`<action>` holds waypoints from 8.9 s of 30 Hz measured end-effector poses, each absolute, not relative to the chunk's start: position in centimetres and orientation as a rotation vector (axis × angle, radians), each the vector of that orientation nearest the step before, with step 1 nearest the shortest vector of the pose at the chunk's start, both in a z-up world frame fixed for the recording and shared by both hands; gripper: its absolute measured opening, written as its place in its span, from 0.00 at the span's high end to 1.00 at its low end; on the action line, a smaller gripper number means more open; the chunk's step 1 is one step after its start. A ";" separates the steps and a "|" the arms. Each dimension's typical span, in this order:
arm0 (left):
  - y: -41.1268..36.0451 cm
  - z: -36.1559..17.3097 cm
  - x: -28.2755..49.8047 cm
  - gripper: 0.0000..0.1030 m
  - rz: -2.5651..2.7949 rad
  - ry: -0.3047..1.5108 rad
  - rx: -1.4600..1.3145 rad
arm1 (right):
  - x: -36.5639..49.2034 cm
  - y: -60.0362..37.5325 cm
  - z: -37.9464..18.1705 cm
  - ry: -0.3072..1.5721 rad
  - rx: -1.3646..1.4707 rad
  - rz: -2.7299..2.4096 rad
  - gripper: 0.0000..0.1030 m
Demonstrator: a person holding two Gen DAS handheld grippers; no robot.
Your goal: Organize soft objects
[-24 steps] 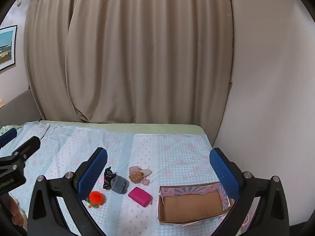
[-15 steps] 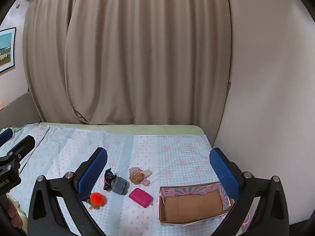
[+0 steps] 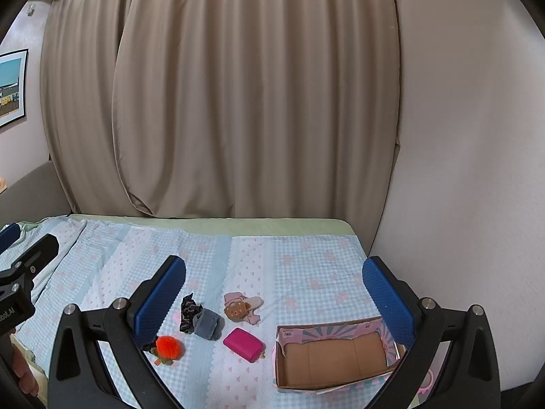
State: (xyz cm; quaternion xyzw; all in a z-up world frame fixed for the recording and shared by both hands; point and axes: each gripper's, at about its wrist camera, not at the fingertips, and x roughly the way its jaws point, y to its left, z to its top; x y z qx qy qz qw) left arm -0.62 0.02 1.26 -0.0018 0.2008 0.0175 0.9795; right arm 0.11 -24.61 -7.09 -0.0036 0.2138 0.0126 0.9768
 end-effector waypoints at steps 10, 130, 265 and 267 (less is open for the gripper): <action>-0.1 0.9 -0.7 0.00 0.041 0.393 -0.002 | 1.2 -24.6 -6.6 0.433 -0.009 0.036 0.00; 20.3 -46.9 16.3 0.47 -0.224 1.075 -0.204 | 17.9 -0.4 -50.0 1.007 0.378 0.254 0.17; -33.6 -32.3 17.0 0.00 -0.282 1.303 0.099 | 16.8 -50.0 -33.9 1.185 0.167 0.093 0.00; -33.1 -29.9 16.1 0.00 -0.292 1.263 0.097 | 15.6 -49.6 -32.0 1.152 0.154 0.084 0.00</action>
